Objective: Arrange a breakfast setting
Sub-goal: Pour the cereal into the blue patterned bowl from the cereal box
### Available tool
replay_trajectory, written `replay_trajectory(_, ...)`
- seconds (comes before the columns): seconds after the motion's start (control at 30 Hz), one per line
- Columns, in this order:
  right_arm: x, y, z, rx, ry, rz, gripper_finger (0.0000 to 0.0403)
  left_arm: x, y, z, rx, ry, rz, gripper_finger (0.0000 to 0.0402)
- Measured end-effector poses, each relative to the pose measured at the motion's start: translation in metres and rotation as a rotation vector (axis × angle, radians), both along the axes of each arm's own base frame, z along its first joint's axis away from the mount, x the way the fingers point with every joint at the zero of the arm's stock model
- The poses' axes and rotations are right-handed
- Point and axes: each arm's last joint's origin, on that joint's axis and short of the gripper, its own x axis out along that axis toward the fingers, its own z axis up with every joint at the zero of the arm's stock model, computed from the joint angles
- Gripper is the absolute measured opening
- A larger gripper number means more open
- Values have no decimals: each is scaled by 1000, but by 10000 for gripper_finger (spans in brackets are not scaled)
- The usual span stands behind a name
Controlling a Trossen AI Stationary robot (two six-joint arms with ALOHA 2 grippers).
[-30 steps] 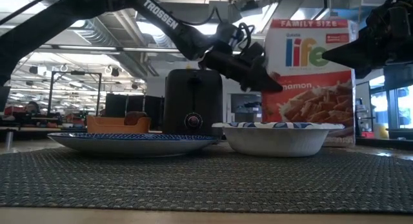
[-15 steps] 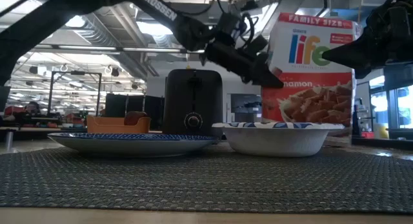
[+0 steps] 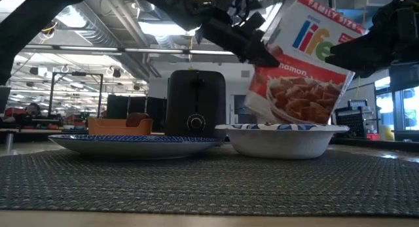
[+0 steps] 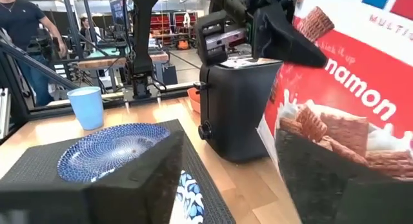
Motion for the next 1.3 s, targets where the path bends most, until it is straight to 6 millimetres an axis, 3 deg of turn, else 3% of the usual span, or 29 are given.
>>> replay_trajectory(0.23, 0, 1, 0, 26, -5, 37, 280, -9, -1, 19, 16, -14, -2, 0)
replay_trajectory(0.4, 0, 1, 0, 28, -4, 36, 275, -15, -3, 30, 31, -20, -10, 0)
replay_trajectory(0.67, 0, 1, 0, 28, -3, 23, 262, -37, -9, 66, 40, -44, -29, 0)
replay_trajectory(1.0, -2, -5, 0, 13, -3, -199, 259, -70, -21, 107, 80, -51, -33, 0)
replay_trajectory(1.3, -6, -8, 19, -126, -106, -289, 259, -77, -36, 115, 70, -27, -89, 0)
